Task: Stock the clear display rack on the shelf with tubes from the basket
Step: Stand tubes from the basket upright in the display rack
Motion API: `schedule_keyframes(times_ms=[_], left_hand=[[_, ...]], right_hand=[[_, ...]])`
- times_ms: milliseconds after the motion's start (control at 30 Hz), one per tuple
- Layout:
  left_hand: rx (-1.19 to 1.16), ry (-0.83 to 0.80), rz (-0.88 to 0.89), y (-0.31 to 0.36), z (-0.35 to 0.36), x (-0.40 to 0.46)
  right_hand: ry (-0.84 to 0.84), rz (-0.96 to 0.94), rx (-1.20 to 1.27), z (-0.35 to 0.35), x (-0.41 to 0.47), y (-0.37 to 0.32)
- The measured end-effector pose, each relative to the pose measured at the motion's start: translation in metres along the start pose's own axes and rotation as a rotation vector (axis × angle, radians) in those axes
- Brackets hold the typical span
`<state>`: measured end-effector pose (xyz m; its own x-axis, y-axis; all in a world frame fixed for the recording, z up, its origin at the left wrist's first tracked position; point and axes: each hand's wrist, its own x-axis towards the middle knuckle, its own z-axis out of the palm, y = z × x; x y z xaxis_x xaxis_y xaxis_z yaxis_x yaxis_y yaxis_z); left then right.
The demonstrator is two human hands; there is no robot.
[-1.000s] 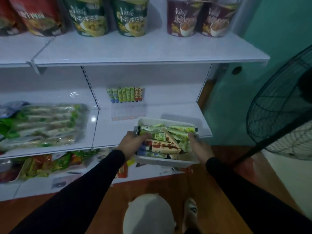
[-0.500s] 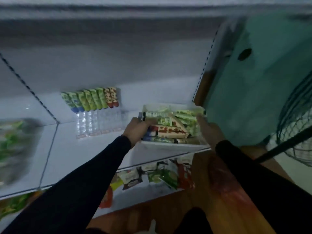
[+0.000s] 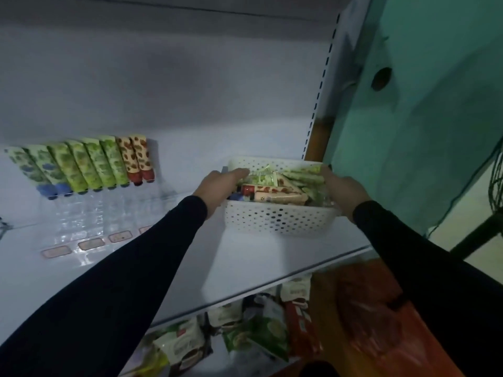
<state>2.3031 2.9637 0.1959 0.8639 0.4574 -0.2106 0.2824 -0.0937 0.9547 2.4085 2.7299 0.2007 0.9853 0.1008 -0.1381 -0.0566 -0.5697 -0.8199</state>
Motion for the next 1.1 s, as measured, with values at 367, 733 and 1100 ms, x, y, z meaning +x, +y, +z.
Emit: schedule_keyframes(times_ms=[367, 733, 1100], left_hand=[[0.304, 0.131, 0.191, -0.019, 0.004, -0.005], [0.289, 0.013, 0.252, -0.009, 0.016, 0.022], [0.516, -0.144, 0.481, 0.009, 0.052, 0.061]], right_hand=[[-0.004, -0.014, -0.015, 0.006, -0.01, 0.009], [0.173, -0.007, 0.22, 0.003, 0.007, 0.03], [0.318, -0.309, 0.099, -0.007, -0.016, 0.066]])
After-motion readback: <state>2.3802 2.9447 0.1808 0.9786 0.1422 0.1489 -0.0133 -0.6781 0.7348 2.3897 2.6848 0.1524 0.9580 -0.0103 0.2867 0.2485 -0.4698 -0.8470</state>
